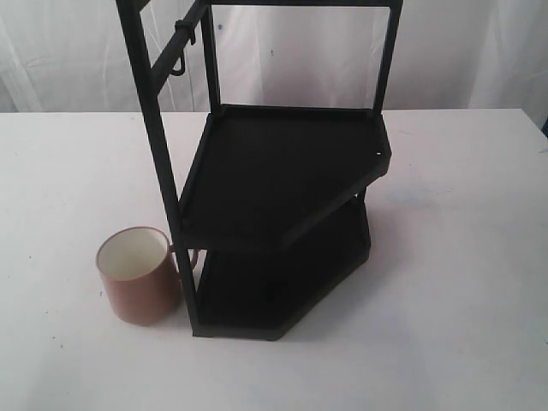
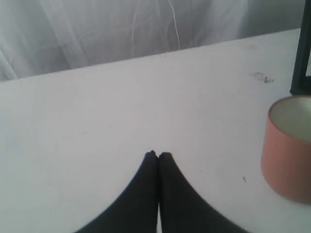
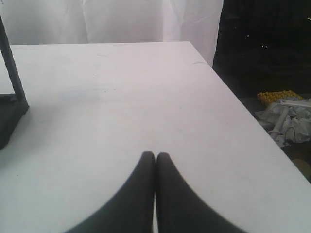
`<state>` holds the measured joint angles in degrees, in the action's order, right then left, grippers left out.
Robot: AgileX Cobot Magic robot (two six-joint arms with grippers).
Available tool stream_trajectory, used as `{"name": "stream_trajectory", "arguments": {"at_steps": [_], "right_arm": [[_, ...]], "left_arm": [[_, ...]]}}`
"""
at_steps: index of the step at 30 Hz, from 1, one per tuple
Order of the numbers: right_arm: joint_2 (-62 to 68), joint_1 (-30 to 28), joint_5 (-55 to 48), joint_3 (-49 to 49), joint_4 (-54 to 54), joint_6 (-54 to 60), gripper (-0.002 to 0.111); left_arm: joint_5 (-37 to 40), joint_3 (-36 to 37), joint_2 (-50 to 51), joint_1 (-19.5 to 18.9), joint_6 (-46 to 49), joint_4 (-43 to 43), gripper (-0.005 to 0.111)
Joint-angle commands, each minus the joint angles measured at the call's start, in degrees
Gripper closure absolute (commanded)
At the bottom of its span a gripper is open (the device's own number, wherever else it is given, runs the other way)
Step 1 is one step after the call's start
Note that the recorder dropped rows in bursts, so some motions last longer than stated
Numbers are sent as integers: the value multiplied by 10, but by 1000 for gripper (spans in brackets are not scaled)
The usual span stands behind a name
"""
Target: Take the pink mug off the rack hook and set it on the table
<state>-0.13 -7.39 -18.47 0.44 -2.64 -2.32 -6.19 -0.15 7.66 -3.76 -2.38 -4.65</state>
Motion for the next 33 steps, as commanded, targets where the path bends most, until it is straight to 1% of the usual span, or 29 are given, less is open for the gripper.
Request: {"name": "stream_trajectory", "arguments": {"at_steps": [1, 3, 5, 6, 11, 13, 15, 17, 19, 33], "right_arm": [[1, -4, 4, -4, -2, -1, 108], [1, -4, 4, -4, -2, -1, 108], [1, -4, 4, -4, -2, -1, 108], [1, -4, 4, -4, -2, -1, 108], [1, -4, 4, -4, -2, -1, 108], [1, -4, 4, -4, -2, -1, 108], [1, -4, 4, -4, -2, -1, 108], [1, -4, 4, -4, -2, -1, 108], [1, -4, 4, -4, -2, -1, 108], [1, -4, 4, -4, -2, -1, 108]], "left_arm": [[-105, 1, -3, -1, -4, 7, 107], [-131, 1, -3, -1, -4, 7, 107], [-127, 1, -3, -1, -4, 7, 107], [-98, 1, -3, -1, -4, 7, 107], [-13, 1, -3, -1, -3, 7, 107], [44, 1, -10, -1, 2, 1, 107], [178, 1, -77, -21, 9, 16, 107], [223, 1, -77, -39, 9, 20, 107], [224, 1, -77, -48, 10, 20, 107], [223, 1, -77, -47, 24, 20, 107]]}}
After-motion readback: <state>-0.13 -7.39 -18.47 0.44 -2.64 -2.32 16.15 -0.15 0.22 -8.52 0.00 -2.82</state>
